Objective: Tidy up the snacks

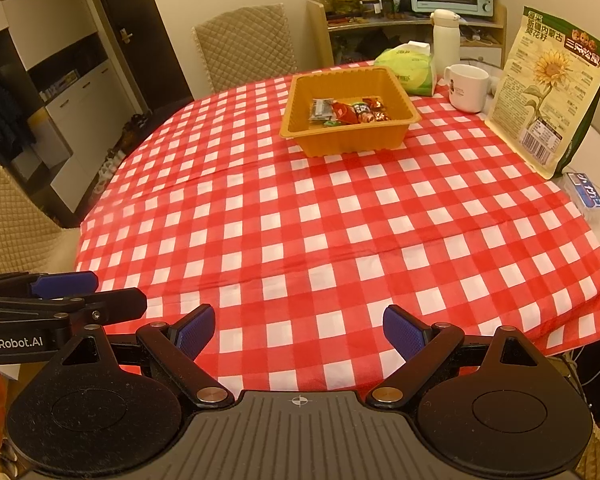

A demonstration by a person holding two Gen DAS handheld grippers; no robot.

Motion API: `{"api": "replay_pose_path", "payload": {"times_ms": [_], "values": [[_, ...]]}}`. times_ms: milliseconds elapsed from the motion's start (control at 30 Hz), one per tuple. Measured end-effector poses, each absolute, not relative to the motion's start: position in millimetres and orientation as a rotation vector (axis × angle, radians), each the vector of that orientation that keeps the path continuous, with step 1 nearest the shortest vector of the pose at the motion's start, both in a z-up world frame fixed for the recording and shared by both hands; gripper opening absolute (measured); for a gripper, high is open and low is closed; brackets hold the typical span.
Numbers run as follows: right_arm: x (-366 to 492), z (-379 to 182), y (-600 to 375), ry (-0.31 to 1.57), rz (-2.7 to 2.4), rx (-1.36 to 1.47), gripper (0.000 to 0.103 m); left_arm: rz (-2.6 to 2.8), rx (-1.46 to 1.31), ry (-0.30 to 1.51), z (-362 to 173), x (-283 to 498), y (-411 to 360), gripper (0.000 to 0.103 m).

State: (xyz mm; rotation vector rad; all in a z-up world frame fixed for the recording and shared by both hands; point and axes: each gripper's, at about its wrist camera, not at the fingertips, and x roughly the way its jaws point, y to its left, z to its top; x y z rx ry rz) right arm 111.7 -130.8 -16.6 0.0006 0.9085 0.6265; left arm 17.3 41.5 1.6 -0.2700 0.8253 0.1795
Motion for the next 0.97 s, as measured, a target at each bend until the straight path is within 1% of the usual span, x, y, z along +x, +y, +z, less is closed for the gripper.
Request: {"api": "replay_pose_path", "payload": {"times_ms": [967], "values": [[105.7,-9.9,-123.5,0.905,0.599,0.002,0.09,0.163,-0.272,0.811,3.6,13.4,49.3,0.075]]}}
